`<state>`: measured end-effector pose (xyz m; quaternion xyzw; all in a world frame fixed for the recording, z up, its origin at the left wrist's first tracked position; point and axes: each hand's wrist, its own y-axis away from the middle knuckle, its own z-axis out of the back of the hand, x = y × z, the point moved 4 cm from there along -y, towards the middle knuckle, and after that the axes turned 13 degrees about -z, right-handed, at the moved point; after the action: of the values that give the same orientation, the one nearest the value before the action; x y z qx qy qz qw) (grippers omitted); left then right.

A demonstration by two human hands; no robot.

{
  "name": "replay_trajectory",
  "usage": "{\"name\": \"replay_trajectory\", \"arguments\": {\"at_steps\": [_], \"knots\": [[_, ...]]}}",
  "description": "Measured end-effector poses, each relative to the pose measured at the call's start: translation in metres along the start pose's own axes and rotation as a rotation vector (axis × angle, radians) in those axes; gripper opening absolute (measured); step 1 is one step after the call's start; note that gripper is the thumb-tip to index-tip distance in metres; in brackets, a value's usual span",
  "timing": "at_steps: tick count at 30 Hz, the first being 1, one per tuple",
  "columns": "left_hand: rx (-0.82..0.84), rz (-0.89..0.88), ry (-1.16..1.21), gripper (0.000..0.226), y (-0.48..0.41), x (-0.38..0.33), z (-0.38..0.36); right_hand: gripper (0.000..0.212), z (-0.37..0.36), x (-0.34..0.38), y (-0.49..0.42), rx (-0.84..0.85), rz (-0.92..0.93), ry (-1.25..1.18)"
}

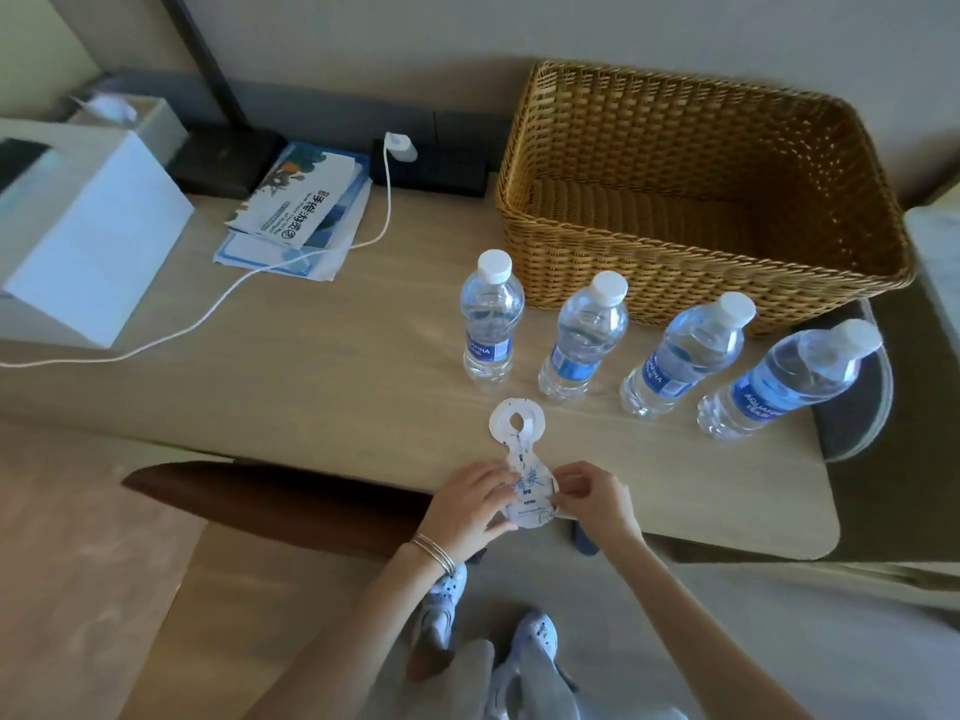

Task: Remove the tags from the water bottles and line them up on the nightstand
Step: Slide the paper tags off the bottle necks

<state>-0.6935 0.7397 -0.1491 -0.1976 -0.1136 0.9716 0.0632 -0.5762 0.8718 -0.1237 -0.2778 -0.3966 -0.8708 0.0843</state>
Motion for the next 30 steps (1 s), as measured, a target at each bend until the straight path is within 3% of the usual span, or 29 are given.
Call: {"name": "replay_trajectory", "arguments": {"at_steps": [6, 17, 21, 30], "knots": [[0.001, 0.042, -0.018, 0.033, 0.001, 0.009, 0.008, 0.035, -0.015, 0.006, 0.003, -0.123, 0.114, 0.187], [-0.052, 0.194, -0.099, 0.046, 0.053, 0.057, 0.049, 0.041, -0.068, 0.067, -0.008, 0.005, 0.295, 0.305], [-0.114, 0.226, -0.13, 0.035, 0.064, 0.082, 0.063, 0.043, -0.067, 0.078, -0.013, -0.072, 0.327, 0.331], [-0.194, 0.399, -0.118, 0.04, 0.079, 0.156, 0.092, 0.047, -0.07, 0.059, -0.01, -0.243, 0.427, 0.426]]}}
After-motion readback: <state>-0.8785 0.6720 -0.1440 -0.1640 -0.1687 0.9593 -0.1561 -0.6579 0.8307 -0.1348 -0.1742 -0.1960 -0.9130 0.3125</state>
